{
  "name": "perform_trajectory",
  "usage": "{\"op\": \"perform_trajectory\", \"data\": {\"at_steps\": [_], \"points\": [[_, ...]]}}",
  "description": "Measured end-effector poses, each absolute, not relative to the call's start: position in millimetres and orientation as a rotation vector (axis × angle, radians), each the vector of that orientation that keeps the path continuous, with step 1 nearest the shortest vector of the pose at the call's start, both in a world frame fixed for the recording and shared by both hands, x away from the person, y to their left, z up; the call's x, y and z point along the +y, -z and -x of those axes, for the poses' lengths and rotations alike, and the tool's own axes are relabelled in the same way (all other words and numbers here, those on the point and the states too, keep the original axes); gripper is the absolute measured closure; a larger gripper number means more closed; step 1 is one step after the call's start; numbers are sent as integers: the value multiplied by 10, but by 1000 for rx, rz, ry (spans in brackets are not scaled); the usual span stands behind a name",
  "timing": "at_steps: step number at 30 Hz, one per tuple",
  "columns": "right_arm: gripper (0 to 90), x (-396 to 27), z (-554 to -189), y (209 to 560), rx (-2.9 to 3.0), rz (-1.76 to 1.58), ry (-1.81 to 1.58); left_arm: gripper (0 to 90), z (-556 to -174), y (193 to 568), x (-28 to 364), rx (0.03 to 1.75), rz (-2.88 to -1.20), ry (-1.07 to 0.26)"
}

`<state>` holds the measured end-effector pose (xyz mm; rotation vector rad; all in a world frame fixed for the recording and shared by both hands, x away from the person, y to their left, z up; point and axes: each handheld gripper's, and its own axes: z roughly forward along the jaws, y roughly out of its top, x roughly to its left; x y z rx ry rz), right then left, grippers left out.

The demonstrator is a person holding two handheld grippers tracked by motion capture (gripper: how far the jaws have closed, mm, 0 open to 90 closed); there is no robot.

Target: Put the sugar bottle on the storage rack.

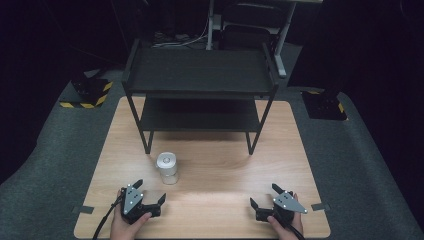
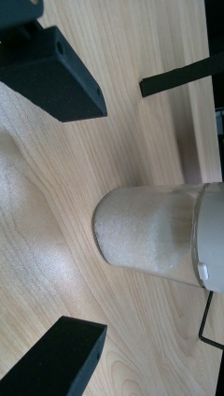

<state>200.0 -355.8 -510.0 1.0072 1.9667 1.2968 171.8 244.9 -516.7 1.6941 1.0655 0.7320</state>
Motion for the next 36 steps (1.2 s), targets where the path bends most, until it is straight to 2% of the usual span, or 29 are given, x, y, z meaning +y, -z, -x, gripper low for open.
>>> {"op": "perform_trajectory", "data": {"at_steps": [12,22,36], "points": [[3,-3565,-2001,5105,1970,-993,-1300,5,-1699,5164,2403,1071,-1685,-754],[3,-3576,-2006,5110,1973,-985,-1309,5,-1603,5050,2399,1040,-1586,-787],[3,-3583,-1987,5121,1971,-966,-1311,21,-1709,5074,1875,1095,-1585,-891]]}}
